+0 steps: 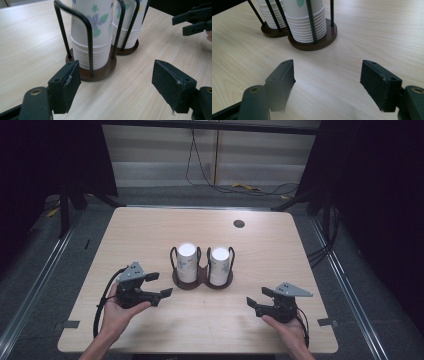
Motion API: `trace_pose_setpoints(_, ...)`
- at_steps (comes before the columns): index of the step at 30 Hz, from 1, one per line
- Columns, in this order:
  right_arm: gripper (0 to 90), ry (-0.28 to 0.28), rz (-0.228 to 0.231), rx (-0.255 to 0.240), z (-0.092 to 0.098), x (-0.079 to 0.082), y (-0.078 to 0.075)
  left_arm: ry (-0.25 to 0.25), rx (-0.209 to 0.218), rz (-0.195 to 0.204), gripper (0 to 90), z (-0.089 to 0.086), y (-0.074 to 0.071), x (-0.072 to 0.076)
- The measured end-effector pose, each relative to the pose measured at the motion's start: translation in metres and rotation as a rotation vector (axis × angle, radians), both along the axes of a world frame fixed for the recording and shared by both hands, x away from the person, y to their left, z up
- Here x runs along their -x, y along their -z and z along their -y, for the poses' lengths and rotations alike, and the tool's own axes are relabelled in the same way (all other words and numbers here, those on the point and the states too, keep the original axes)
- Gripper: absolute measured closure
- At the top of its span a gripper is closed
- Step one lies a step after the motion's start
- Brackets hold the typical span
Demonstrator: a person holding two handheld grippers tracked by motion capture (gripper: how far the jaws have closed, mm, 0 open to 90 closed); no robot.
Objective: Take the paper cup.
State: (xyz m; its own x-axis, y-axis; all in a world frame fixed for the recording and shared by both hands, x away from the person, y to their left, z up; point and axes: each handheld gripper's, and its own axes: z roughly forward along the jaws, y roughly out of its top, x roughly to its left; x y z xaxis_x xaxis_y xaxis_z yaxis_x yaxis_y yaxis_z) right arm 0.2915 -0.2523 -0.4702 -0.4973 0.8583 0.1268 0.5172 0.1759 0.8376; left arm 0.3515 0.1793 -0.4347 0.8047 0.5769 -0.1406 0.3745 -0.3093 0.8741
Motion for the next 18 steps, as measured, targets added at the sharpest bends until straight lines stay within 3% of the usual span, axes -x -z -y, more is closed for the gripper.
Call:
trace_pose_setpoints(2, 27.6, 0.004, -0.002, 0.012, -0.001, 0.000, -0.001, 0.016, -0.022, 0.023, 28.9, 0.002, -0.007, 0.000)
trace_pose_setpoints(3, 27.6, 0.004, -0.003, 0.015, -0.001, 0.000, -0.002, 0.029, -0.055, 0.026, 30.3, 0.005, -0.011, -0.002)
trace_pose_setpoints(6, 27.6, 0.004, -0.004, 0.022, 0.000, -0.001, -0.001, 0.030, -0.062, 0.021, 29.3, 0.007, -0.013, -0.006)
trace_pose_setpoints(10, 28.5, 0.005, -0.014, 0.020, 0.002, -0.003, 0.000, 0.033, -0.025, -0.007, 30.4, 0.008, -0.022, -0.015)
trace_pose_setpoints(12, 28.7, 0.010, -0.018, 0.022, 0.003, -0.003, 0.000, 0.021, -0.044, 0.021, 30.4, 0.009, -0.029, -0.019)
trace_pose_setpoints(14, 28.8, 0.016, -0.023, 0.016, 0.004, -0.003, 0.000, 0.019, -0.017, 0.025, 30.4, 0.012, -0.034, -0.022)
trace_pose_setpoints(16, 28.7, 0.015, -0.024, 0.015, 0.004, -0.003, 0.000, 0.005, -0.033, 0.058, 30.4, 0.015, -0.038, -0.024)
trace_pose_setpoints(18, 28.7, 0.015, -0.026, 0.018, 0.003, -0.003, 0.000, 0.005, -0.043, 0.059, 30.4, 0.018, -0.041, -0.028)
